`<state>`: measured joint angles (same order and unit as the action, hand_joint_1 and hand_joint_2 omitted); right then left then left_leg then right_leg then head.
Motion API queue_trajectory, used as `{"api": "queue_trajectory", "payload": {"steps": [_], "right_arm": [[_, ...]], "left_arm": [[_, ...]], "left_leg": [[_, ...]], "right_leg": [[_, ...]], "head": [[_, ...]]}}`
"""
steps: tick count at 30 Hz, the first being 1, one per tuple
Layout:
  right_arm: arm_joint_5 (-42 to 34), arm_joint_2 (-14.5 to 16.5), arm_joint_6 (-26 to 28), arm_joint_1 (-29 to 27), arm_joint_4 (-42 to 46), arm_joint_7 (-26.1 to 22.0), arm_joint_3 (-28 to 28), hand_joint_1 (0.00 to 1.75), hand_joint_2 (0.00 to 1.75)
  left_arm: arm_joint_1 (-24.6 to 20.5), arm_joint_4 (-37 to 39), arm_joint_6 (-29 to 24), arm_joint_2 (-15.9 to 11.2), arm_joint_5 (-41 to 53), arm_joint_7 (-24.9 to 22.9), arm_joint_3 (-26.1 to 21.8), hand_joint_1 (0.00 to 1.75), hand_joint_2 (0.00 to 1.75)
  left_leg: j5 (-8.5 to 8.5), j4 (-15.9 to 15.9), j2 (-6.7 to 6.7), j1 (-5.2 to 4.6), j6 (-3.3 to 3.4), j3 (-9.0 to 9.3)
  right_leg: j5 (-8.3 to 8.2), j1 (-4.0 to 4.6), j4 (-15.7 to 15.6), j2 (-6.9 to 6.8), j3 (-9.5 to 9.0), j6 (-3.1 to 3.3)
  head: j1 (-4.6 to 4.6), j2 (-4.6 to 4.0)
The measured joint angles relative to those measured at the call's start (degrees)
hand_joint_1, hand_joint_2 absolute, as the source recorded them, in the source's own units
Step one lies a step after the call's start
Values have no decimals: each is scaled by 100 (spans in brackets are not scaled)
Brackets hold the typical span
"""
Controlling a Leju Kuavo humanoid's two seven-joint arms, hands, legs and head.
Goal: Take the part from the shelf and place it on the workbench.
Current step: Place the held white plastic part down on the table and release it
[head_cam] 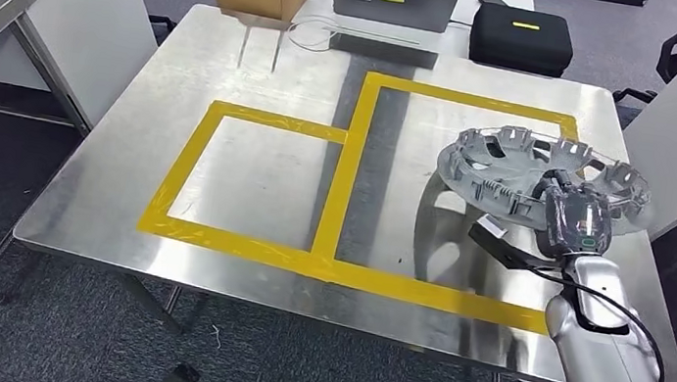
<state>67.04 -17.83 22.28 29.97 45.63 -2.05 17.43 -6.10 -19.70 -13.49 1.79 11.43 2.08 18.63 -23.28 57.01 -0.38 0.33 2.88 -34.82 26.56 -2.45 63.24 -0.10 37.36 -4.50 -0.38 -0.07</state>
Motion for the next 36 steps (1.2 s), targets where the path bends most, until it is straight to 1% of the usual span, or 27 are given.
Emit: {"api": "queue_trajectory", "payload": {"steps": [1,2,4,6,7,8,10,11,12,13,14,16,17,18,19,21,22,23,25,26,27,28,30,31,32,34,36], "right_arm": [[-111,8,-31,78,-176,-76,60,175,175],[-197,17,-43,135,-324,-148,117,175,175],[-313,54,-51,210,-582,-280,247,175,175],[-383,126,-53,274,-759,-419,394,175,175],[-418,173,-58,315,-826,-504,471,175,175],[-450,234,-66,356,-879,-606,552,175,175],[-540,374,-80,422,-952,-833,720,175,175],[-607,457,-72,437,-969,-958,813,175,175],[-690,532,-55,442,-971,-1077,907,175,175],[-789,604,-24,440,-949,-1198,1011,175,175],[-909,671,26,429,-897,-1308,1127,175,175],[-1175,774,182,368,-716,-1466,1378,175,175],[-1288,806,261,324,-611,-1504,1506,175,175],[-1371,826,322,275,-512,-1521,1628,175,175],[-1420,836,353,237,-422,-1524,1731,175,175],[-1510,846,412,169,-251,-1550,1881,175,175],[-1573,838,515,149,-162,-1599,1938,175,175],[-1649,822,680,127,-66,-1669,2002,175,175],[-1804,782,1049,60,147,-1793,2157,87,87],[-1874,759,1157,11,265,-1800,2244,44,44],[-1941,736,1195,-36,383,-1771,2331,0,0],[-2001,711,1181,-73,497,-1721,2411,0,0],[-2099,645,1112,-100,690,-1616,2538,0,0],[-2134,614,1066,-96,761,-1576,2589,0,0],[-2154,583,1009,-89,813,-1529,2633,0,0],[-2118,534,861,-77,865,-1382,2716,0,0],[-1925,501,639,-38,871,-1024,2802,0,0]], "left_arm": [[-11,0,15,-6,-3,-3,28,0,175],[-21,-1,24,-11,-7,-7,59,0,175],[-33,0,51,-17,-15,-27,125,0,175],[-48,-1,90,-26,-32,-48,192,0,175],[-61,-1,107,-30,-42,-55,227,0,175],[-75,-2,122,-33,-55,-59,263,0,175],[-90,-1,141,-34,-78,-63,327,0,175],[-91,-1,154,-36,-91,-64,359,0,175],[-92,-1,174,-42,-102,-65,390,0,175],[-97,-1,200,-50,-111,-66,426,0,175],[-107,-2,225,-63,-116,-67,465,0,175],[-145,-3,248,-115,-126,-68,535,0,175],[-168,-4,248,-138,-135,-68,567,0,175],[-185,-5,248,-159,-149,-70,594,0,175],[-194,-6,248,-172,-161,-73,618,0,175],[-201,-10,227,-197,-177,-80,657,0,175],[-207,-12,200,-202,-182,-81,676,0,175],[-212,-14,164,-195,-190,-82,699,0,175],[-212,-15,93,-175,-222,-73,755,0,175],[-206,-15,71,-168,-241,-63,780,0,175],[-201,-15,57,-162,-270,-48,801,0,175],[-199,-15,49,-160,-303,-29,818,0,175],[-199,-14,32,-153,-400,1,832,0,87],[-199,-14,14,-150,-446,9,833,0,44],[-197,-13,-15,-148,-491,11,832,0,0],[-184,-10,-86,-142,-568,11,832,0,0],[-171,-4,-143,-143,-639,1,833,0,0]], "left_leg": [[-33,62,-4,-2,-51,-29],[-57,109,-5,-7,-95,-55],[-68,140,-2,3,-147,-83],[-133,221,6,34,-187,-118],[-247,396,13,44,-212,-194],[-413,691,19,49,-238,-325],[-749,1458,29,49,-266,-689],[-818,1716,31,45,-257,-820],[-787,1781,31,37,-228,-860],[-660,1616,30,19,-175,-785],[-468,1257,27,-15,-87,-609],[-188,522,50,-112,131,-236],[-130,305,66,-163,209,-126],[-132,226,83,-198,251,-89],[-116,193,92,-219,261,-80],[-40,33,89,-187,254,0],[5,-50,86,-163,246,42],[41,-119,84,-138,230,77],[50,-139,76,-136,214,82],[44,-134,75,-132,206,80],[35,-126,74,-127,193,78],[22,-109,71,-116,174,76],[-28,-31,59,-90,100,65],[-62,24,49,-87,52,46],[-89,72,41,-89,9,24],[-110,118,33,-90,-47,-10],[-145,161,32,-69,-93,-32]], "right_leg": [[-93,-12,-287,7,-148,4],[-128,-8,-425,17,-220,42],[-134,16,-432,42,-213,167],[-149,14,-429,48,-207,243],[-159,7,-432,53,-206,272],[-161,11,-432,57,-206,294],[-160,45,-431,69,-206,319],[-158,69,-431,79,-206,325],[-157,98,-431,93,-210,327],[-156,131,-431,110,-216,328],[-156,159,-434,126,-225,330],[-152,182,-442,144,-238,336],[-151,175,-448,140,-238,337],[-150,161,-454,130,-237,335],[-155,163,-468,118,-239,326],[-135,172,-442,88,-209,310],[-73,185,-324,77,-144,308],[36,188,-91,66,-26,313],[326,169,633,60,330,305],[414,151,925,58,482,277],[426,130,1041,54,550,227],[342,106,912,48,492,159],[56,61,167,19,113,29],[-54,57,-181,13,-76,18],[-113,63,-395,13,-195,54],[-133,100,-472,31,-245,182],[-149,82,-474,38,-241,270]], "head": [[1,0],[0,0],[-10,0],[-16,0],[-19,0],[-21,0],[-23,0],[-24,0],[-25,0],[-25,0],[-25,0],[-6,0],[-9,0],[-15,0],[-30,0],[-47,0],[-42,0],[-33,0],[-19,0],[-15,0],[-15,0],[-15,0],[-12,0],[-9,0],[-8,0],[-8,0],[-10,0]]}}
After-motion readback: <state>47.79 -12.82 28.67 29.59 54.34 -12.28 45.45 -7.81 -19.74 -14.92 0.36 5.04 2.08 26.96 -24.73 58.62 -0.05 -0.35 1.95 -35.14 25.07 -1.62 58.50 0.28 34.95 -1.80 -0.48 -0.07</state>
